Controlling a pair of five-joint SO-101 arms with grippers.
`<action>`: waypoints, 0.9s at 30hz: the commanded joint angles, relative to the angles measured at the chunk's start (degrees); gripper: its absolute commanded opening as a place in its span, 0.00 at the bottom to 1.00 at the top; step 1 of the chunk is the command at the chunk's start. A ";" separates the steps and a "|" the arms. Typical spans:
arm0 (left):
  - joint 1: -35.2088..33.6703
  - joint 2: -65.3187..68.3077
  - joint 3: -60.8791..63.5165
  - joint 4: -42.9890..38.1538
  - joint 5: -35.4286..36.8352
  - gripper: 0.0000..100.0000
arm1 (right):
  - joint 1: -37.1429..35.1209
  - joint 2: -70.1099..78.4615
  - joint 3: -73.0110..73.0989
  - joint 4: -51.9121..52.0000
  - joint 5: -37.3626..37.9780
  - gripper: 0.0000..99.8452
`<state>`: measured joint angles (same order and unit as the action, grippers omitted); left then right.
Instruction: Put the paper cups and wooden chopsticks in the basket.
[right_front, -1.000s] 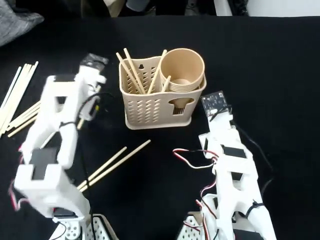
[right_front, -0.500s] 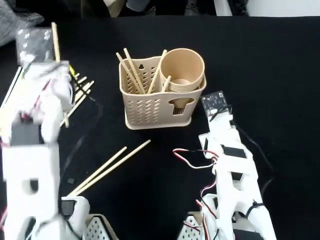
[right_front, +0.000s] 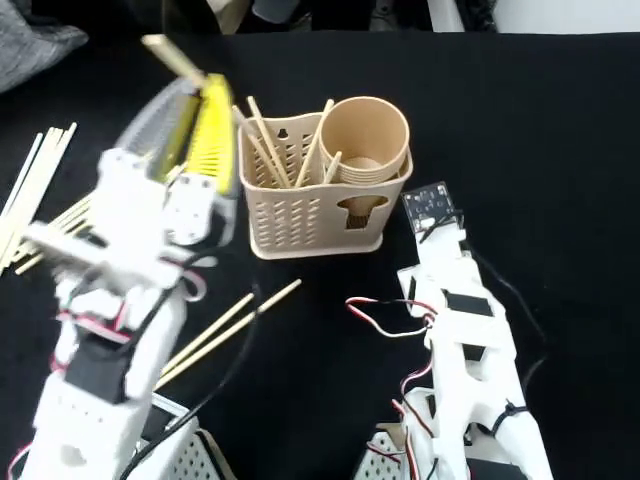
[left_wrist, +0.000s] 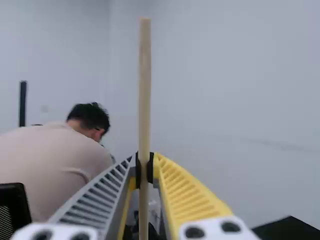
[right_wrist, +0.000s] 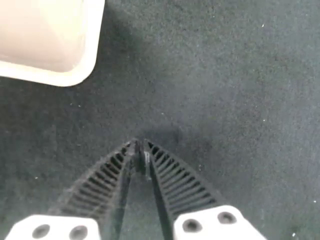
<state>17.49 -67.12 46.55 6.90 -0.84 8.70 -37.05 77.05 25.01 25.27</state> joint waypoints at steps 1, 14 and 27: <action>3.74 6.68 0.40 -1.58 0.88 0.03 | 0.79 -1.36 -0.40 -0.88 0.44 0.01; 0.04 20.40 -6.02 22.68 1.14 0.23 | 0.79 -1.45 -0.40 -0.88 0.44 0.01; -14.90 31.91 -36.09 79.03 -10.29 0.25 | 0.79 -1.45 -0.40 -0.88 0.44 0.01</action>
<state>8.18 -40.75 14.81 73.27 -4.18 8.70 -37.05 77.05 25.01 25.27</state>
